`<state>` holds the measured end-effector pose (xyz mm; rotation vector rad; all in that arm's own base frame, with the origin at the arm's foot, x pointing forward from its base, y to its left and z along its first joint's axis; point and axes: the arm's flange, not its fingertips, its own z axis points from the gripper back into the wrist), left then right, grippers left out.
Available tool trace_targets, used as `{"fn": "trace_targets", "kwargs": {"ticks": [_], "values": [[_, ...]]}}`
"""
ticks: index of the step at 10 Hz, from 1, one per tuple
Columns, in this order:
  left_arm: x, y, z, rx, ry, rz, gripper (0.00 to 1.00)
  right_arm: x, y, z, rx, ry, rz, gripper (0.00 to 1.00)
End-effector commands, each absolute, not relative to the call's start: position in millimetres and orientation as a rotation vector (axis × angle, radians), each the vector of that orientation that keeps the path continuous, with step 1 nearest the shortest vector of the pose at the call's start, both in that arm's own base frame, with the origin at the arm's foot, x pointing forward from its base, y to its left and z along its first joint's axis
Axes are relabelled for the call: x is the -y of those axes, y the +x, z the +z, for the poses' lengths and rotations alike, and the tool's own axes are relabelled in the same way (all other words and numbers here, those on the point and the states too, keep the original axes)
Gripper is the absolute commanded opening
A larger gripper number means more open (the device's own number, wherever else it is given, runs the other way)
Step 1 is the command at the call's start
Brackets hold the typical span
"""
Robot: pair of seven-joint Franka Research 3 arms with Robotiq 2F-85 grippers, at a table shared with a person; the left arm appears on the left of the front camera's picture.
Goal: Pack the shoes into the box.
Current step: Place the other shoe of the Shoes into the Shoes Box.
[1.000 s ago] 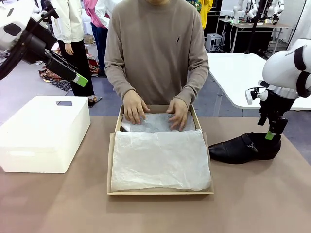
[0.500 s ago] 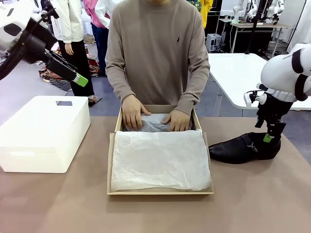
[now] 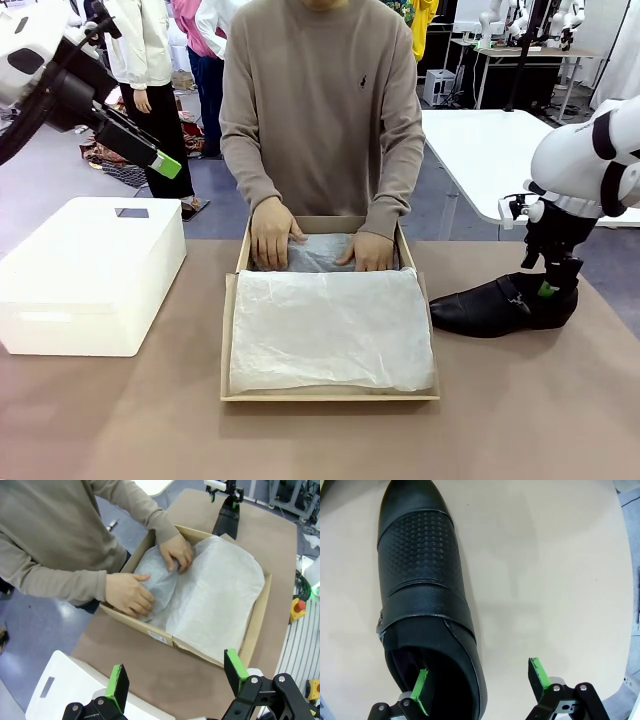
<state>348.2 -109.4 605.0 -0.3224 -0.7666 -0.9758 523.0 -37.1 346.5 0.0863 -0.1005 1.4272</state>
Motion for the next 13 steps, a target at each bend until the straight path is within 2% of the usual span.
{"fn": "trace_targets", "kwargs": {"ticks": [1, 4, 10, 13], "values": [[109, 348, 605, 0.770, -0.341, -0.983, 1.00, 40, 523, 335, 0.156, 0.078, 1.471, 1.00], [109, 348, 605, 0.770, -0.341, -0.983, 1.00, 39, 523, 333, 0.137, 0.090, 1.474, 1.00], [109, 348, 605, 0.770, -0.341, -0.983, 1.00, 39, 519, 342, 0.103, 0.098, 1.473, 0.00], [109, 348, 605, 0.770, -0.341, -0.983, 1.00, 39, 517, 344, 0.095, 0.112, 1.473, 0.00]]}}
